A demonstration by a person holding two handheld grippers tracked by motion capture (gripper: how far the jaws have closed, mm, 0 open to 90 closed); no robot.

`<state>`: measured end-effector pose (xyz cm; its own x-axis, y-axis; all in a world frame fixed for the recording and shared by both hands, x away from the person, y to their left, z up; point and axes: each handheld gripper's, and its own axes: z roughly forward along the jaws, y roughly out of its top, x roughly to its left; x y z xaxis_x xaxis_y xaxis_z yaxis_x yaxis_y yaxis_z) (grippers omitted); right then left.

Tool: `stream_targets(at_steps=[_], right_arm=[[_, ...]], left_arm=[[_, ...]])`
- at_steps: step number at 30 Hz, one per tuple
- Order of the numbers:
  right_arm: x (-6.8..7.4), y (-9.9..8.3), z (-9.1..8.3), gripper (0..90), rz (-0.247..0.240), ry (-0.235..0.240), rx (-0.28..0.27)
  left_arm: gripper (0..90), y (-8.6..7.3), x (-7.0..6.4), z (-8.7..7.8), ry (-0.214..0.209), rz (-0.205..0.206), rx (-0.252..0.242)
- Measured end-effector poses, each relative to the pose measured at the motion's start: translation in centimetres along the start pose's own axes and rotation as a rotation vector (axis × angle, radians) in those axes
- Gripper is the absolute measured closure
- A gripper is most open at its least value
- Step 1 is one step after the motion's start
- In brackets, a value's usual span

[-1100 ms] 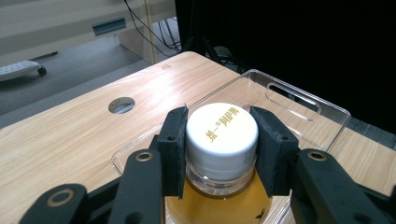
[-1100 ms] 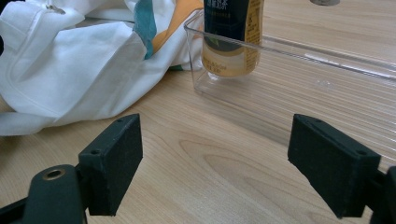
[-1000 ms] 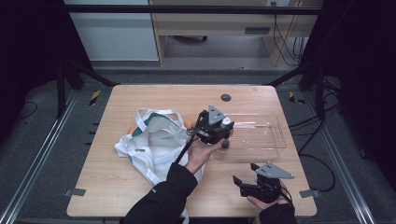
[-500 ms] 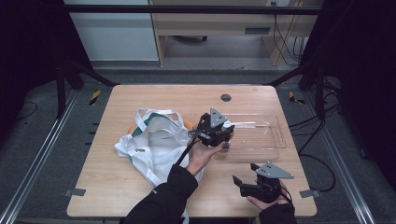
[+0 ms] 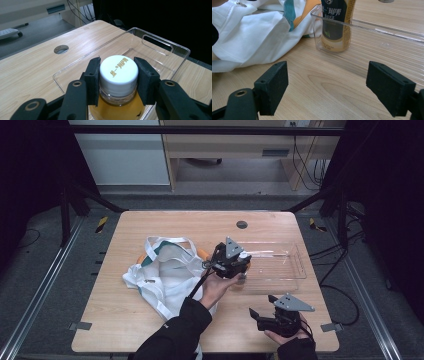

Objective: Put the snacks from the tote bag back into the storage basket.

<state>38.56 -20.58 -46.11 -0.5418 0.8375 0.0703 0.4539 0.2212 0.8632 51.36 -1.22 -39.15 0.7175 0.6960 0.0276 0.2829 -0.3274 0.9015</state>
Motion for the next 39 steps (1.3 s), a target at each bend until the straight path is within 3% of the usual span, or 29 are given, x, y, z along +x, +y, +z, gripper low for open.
stream_targets(at_steps=[9, 15, 20, 30, 39], right_arm=[[0.0, 0.0, 0.0, 18.1, 0.000, -0.002, 0.000], [0.0, 0.0, 0.0, 18.1, 0.004, -0.004, 0.003], [0.0, 0.0, 0.0, 18.1, 0.004, -0.007, 0.004], [-0.1, 0.0, 0.1, 18.1, 0.003, -0.016, 0.006], [-0.1, -0.1, 0.1, 18.0, 0.001, -0.019, 0.008]], left_arm=[[56.7, -0.1, 0.0, -0.1, 0.001, 0.020, -0.011], [47.4, 0.0, 0.4, -1.2, -0.037, 0.035, -0.049], [38.6, -0.1, 0.9, -2.7, -0.061, 0.058, -0.036], [27.6, -1.9, 2.6, -5.9, -0.075, 0.063, -0.017], [24.1, -4.5, 4.1, -8.7, -0.069, 0.066, -0.001]])
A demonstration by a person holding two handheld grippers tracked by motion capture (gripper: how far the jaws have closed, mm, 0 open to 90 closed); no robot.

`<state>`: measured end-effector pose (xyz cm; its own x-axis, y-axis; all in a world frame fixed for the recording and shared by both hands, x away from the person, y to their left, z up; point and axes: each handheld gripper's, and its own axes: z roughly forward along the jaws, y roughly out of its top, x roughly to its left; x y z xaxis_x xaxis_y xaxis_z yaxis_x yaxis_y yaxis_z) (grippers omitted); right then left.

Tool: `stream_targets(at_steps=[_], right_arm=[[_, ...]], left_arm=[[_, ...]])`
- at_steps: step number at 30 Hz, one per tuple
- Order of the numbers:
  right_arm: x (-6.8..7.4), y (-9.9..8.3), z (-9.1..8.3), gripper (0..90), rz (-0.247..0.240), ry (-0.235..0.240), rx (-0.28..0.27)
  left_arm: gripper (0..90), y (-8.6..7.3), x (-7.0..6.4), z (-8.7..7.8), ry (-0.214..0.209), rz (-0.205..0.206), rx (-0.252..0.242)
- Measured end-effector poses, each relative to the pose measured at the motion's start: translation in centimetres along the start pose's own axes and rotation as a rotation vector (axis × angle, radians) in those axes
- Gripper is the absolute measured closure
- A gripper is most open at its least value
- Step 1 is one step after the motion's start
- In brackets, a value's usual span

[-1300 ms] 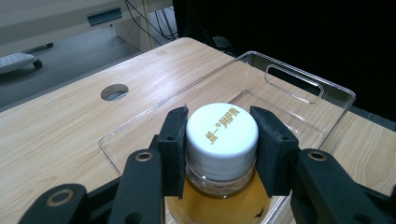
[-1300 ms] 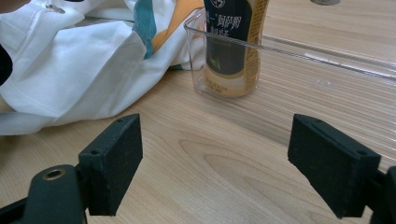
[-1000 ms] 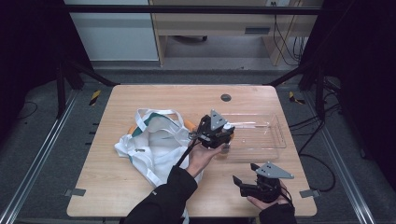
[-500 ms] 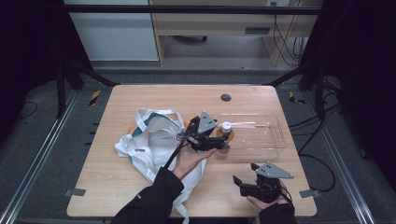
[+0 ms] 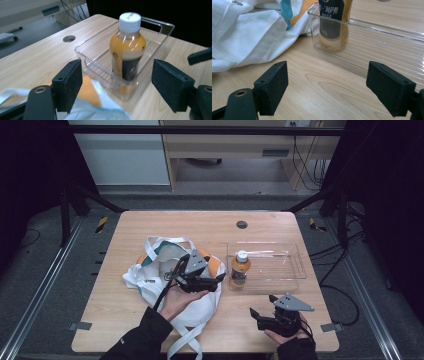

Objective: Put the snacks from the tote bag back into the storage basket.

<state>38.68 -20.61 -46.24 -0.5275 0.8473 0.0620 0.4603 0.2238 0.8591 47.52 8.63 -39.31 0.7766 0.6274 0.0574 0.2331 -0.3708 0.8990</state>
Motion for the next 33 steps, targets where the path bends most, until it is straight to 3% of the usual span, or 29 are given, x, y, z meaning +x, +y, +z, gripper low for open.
stream_targets(at_steps=[23, 33], right_arm=[[-0.1, 0.0, 0.1, 17.8, -0.007, -0.012, 0.002], [-0.1, 0.0, 0.0, 17.8, -0.005, -0.017, 0.001]], left_arm=[[22.6, -7.0, 2.0, -5.5, 0.070, -0.030, 0.050], [22.1, -9.2, 2.4, -6.7, 0.101, -0.050, 0.064]])
